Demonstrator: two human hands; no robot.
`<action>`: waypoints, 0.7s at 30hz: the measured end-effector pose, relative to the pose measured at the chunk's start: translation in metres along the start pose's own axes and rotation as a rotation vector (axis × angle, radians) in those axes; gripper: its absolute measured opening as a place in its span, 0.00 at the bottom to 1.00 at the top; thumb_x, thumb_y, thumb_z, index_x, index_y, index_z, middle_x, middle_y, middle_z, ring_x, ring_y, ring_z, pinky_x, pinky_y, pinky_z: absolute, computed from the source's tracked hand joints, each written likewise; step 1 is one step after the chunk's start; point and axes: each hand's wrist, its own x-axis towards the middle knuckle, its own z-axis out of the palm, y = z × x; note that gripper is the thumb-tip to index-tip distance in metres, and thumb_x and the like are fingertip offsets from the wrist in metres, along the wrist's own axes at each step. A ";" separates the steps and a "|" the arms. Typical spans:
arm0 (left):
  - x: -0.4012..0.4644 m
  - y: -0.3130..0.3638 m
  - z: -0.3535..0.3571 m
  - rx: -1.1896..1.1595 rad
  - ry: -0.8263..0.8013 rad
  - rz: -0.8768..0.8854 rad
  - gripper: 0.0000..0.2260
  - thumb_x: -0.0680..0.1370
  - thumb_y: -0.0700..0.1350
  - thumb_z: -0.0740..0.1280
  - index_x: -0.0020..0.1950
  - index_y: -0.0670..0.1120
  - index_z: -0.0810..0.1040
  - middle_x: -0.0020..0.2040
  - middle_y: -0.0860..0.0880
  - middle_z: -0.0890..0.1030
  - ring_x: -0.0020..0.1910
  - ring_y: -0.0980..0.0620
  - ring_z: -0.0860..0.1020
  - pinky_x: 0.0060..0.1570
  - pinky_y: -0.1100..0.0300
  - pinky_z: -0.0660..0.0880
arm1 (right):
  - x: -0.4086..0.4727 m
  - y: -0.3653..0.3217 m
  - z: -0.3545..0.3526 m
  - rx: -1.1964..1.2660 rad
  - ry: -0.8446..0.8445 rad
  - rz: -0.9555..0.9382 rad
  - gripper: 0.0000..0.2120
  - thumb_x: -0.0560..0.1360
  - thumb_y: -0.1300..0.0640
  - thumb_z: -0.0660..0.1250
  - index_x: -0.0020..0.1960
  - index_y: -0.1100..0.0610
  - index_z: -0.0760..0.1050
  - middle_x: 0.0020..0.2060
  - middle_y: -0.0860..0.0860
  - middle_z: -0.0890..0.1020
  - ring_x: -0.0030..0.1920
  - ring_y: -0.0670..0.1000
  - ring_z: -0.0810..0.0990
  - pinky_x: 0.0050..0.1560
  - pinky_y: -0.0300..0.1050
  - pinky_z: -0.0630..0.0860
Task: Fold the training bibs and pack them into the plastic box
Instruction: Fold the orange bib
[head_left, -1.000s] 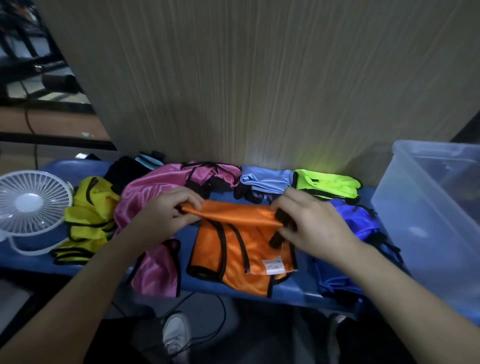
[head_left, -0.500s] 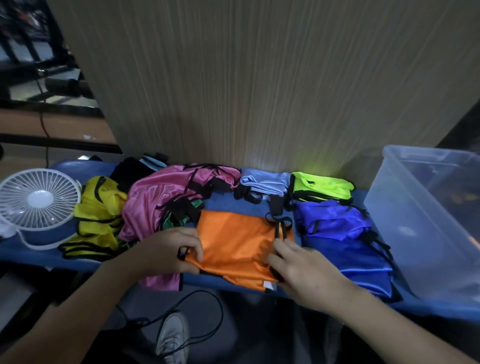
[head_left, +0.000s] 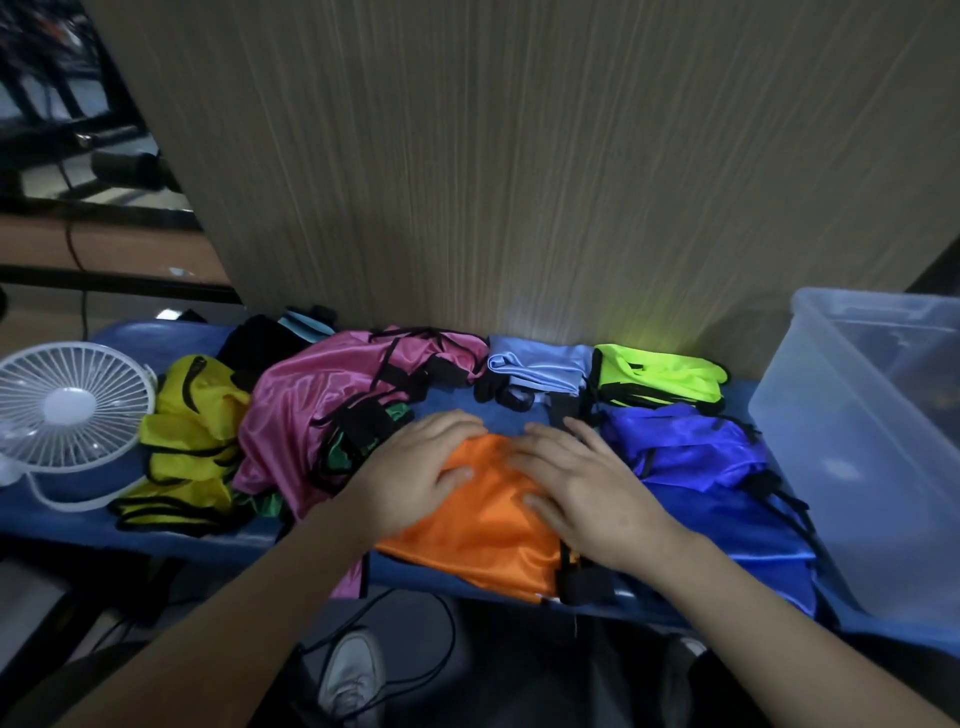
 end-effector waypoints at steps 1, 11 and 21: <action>0.002 0.002 0.004 0.040 -0.048 -0.012 0.25 0.80 0.55 0.65 0.77 0.54 0.65 0.76 0.57 0.66 0.77 0.58 0.60 0.76 0.60 0.55 | 0.000 0.001 0.005 -0.022 -0.057 0.016 0.23 0.79 0.41 0.57 0.69 0.49 0.73 0.67 0.44 0.75 0.72 0.49 0.69 0.75 0.56 0.61; -0.015 -0.018 0.022 0.226 -0.183 -0.146 0.47 0.68 0.79 0.30 0.82 0.55 0.42 0.82 0.57 0.43 0.80 0.59 0.38 0.76 0.59 0.34 | -0.027 0.000 0.004 -0.248 -0.193 0.335 0.45 0.75 0.24 0.43 0.74 0.56 0.70 0.61 0.57 0.78 0.59 0.60 0.76 0.62 0.58 0.73; -0.017 -0.015 0.024 0.248 -0.169 -0.185 0.42 0.71 0.76 0.32 0.81 0.56 0.37 0.81 0.58 0.39 0.79 0.60 0.36 0.78 0.56 0.35 | -0.034 -0.008 0.024 -0.196 -0.248 0.396 0.44 0.79 0.28 0.41 0.73 0.61 0.70 0.69 0.63 0.75 0.67 0.62 0.76 0.64 0.64 0.75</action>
